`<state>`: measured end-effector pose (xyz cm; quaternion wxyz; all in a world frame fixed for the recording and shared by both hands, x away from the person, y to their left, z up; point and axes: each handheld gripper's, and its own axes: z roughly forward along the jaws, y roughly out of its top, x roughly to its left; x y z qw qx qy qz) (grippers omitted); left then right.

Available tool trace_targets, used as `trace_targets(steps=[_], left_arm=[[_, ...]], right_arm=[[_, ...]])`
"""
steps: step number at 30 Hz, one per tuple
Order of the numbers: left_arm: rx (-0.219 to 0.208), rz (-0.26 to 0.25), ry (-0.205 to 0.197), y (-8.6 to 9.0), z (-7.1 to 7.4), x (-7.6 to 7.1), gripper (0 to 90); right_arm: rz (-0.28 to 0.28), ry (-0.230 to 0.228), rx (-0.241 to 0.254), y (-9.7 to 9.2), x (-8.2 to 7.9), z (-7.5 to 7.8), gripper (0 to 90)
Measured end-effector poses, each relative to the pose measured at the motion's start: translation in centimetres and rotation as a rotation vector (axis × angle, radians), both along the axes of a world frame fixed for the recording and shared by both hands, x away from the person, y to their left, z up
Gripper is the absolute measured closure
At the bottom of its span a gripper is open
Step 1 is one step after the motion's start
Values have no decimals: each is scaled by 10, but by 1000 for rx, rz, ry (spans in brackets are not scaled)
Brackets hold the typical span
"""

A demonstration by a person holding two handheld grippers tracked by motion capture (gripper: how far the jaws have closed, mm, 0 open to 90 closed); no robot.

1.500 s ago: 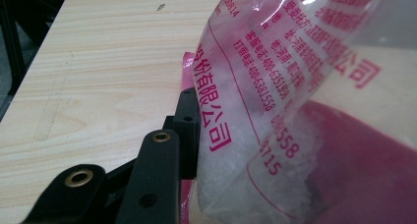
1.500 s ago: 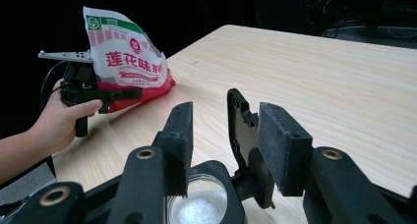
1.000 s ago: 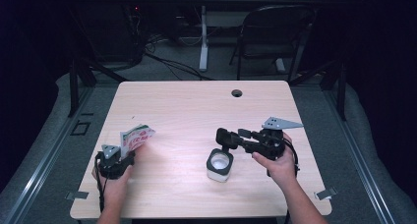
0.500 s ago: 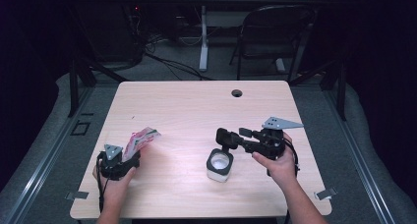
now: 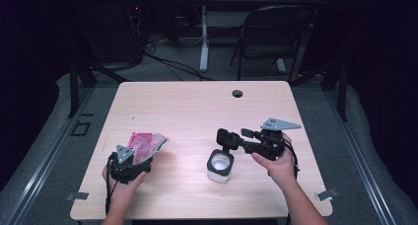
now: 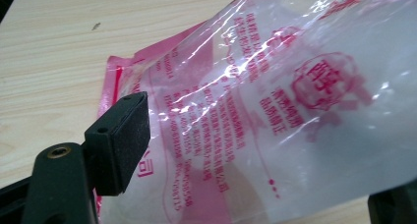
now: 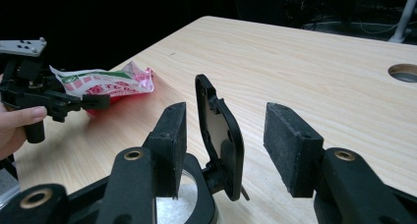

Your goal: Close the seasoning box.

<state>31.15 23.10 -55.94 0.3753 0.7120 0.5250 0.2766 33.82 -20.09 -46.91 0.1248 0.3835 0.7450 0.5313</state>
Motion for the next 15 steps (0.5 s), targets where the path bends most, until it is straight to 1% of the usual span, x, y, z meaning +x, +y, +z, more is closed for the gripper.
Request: trace_targets(steps=[3, 5, 8, 10, 11, 12, 14, 15], left_arm=[[-1, -19, -5, -5, 2, -3, 222], [-3, -31, -4, -7, 3, -5, 222], [1, -39, -8, -12, 4, -7, 222], [4, -44, -6, -14, 4, -9, 223], [4, -44, -6, -14, 4, -9, 223], [-1, -52, -8, -16, 5, -9, 223], [2, -62, -4, -17, 6, -10, 223], [-4, -68, -9, -18, 6, -11, 223]], right_arm=[[-2, 4, -12, 0, 1, -2, 544], [-1, 9, -23, 1, 2, -4, 578], [12, 15, -32, 2, 3, -6, 633], [15, 14, -46, 2, 4, -7, 671], [15, 14, -46, 2, 4, -7, 671], [18, 13, -55, 3, 4, -7, 712], [20, 3, -69, 4, 3, -7, 760], [21, -1, -78, 4, 3, -7, 779]])
